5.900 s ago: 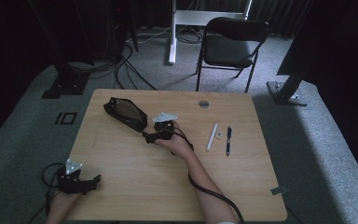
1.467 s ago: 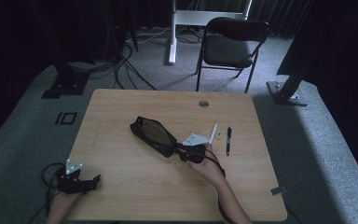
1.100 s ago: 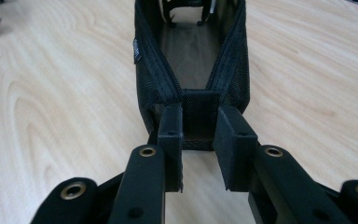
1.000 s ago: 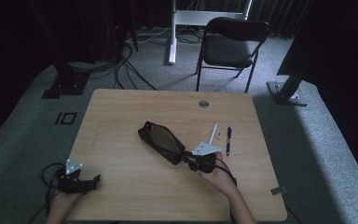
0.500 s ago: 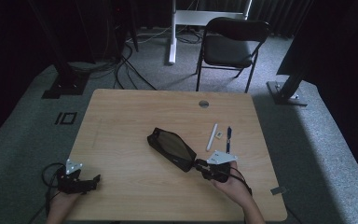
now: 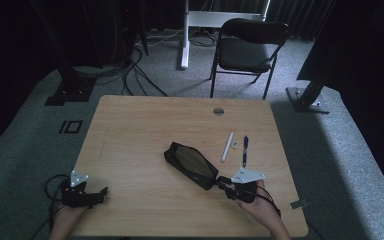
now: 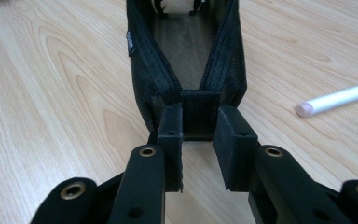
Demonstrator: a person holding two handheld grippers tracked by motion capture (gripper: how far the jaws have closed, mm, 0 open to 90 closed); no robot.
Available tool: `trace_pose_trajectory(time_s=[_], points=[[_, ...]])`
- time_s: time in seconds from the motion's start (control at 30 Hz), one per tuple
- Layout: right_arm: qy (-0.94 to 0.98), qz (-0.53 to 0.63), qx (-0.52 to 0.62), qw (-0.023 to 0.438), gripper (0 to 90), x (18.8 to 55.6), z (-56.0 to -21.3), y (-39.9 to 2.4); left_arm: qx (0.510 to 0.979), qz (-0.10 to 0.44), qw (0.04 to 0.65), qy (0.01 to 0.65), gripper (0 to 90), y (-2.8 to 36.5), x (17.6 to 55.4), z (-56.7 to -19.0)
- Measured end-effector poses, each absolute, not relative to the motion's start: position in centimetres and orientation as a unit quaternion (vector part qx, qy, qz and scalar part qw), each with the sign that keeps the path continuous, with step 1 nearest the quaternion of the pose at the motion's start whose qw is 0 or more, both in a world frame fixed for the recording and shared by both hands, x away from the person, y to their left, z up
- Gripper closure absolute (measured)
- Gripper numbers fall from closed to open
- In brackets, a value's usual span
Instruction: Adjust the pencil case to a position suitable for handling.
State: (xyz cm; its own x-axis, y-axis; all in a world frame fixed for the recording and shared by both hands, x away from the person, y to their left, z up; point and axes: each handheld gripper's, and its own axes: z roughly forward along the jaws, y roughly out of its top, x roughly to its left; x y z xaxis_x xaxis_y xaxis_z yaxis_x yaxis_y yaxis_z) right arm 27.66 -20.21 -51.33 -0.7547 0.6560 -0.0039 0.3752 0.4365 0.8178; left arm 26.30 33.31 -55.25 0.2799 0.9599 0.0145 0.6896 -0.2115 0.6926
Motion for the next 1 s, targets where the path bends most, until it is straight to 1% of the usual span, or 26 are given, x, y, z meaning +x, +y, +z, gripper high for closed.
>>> trace_pose_trajectory(time_s=[0.13, 0.17, 0.47, 0.73, 0.83, 0.87, 1.0], points=[[0.832, 0.428, 0.315, 0.163, 72.9, 27.4, -51.2, -20.9, 0.744, 0.229, 0.295, 0.554, 0.3, 33.3, 26.3, -55.2], [0.832, 0.424, 0.318, 0.165, 73.0, 27.1, -51.1, -21.8, 0.744, 0.229, 0.294, 0.554, 0.3, 33.3, 26.3, -55.2], [0.833, 0.422, 0.321, 0.157, 72.9, 26.6, -51.0, -23.3, 0.744, 0.230, 0.295, 0.554, 0.3, 33.3, 26.3, -55.3], [0.832, 0.419, 0.327, 0.160, 72.9, 26.2, -51.0, -24.9, 0.744, 0.230, 0.295, 0.554, 0.3, 33.3, 26.3, -55.3], [0.830, 0.418, 0.329, 0.167, 72.9, 26.0, -50.8, -25.5, 0.744, 0.230, 0.295, 0.554, 0.3, 33.3, 26.3, -55.3], [0.829, 0.414, 0.331, 0.179, 72.9, 25.9, -50.7, -25.9, 0.744, 0.230, 0.295, 0.554, 0.3, 33.3, 26.3, -55.3], [0.826, 0.419, 0.335, 0.176, 72.6, 25.8, -50.6, -26.3, 0.744, 0.230, 0.295, 0.554, 0.3, 33.3, 26.3, -55.3]])
